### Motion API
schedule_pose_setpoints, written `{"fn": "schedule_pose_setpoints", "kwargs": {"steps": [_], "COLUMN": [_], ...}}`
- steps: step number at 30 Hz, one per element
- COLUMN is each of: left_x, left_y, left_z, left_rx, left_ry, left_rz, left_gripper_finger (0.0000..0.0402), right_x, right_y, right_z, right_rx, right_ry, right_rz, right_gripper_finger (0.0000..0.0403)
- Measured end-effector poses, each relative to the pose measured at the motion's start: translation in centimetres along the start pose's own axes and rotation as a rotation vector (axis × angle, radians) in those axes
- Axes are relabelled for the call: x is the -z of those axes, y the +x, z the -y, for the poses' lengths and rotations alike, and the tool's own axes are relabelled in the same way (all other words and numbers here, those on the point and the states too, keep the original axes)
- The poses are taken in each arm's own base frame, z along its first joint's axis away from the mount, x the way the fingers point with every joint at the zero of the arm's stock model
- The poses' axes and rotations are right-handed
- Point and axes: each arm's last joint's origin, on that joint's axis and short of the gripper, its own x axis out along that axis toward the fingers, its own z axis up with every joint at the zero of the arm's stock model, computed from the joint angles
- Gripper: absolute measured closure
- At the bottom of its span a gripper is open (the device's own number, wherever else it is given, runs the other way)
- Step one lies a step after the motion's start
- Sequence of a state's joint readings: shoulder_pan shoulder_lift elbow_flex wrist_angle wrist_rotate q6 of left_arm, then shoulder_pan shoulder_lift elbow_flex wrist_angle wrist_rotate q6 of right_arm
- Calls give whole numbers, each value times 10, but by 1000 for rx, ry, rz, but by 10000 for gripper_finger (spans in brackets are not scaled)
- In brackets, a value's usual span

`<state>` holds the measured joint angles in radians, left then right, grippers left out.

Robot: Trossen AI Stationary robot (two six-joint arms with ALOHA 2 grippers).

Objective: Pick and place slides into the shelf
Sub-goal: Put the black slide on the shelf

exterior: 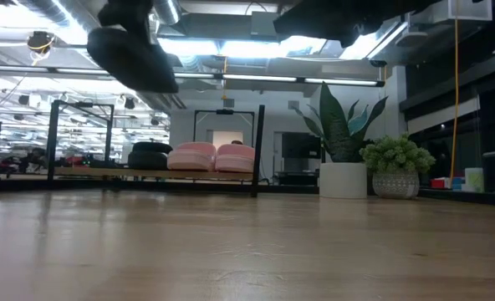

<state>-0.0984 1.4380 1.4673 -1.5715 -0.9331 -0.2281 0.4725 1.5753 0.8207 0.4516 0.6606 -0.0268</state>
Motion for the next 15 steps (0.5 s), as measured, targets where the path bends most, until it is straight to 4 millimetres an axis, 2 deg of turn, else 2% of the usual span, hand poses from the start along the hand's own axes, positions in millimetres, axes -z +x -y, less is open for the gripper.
{"fn": "schedule_pose_setpoints", "kwargs": {"steps": [3, 7, 12, 15], "left_x": [0, 6, 25, 36], "left_y": [13, 34, 55, 62], "left_z": [-8, -9, -7, -6], "left_rx": [-15, -42, -41, -2], "left_ry": [18, 60, 34, 11], "left_rz": [-53, -141, -185, -144], "left_gripper_finger": [401, 401, 401, 401], "right_x": [1, 1, 1, 1], "right_y": [0, 0, 0, 0], "right_z": [0, 0, 0, 0], "right_rx": [0, 0, 0, 0], "right_ry": [-5, -7, -10, -17], "right_rz": [-7, -9, -10, -13], "right_gripper_finger": [384, 384, 384, 384]}}
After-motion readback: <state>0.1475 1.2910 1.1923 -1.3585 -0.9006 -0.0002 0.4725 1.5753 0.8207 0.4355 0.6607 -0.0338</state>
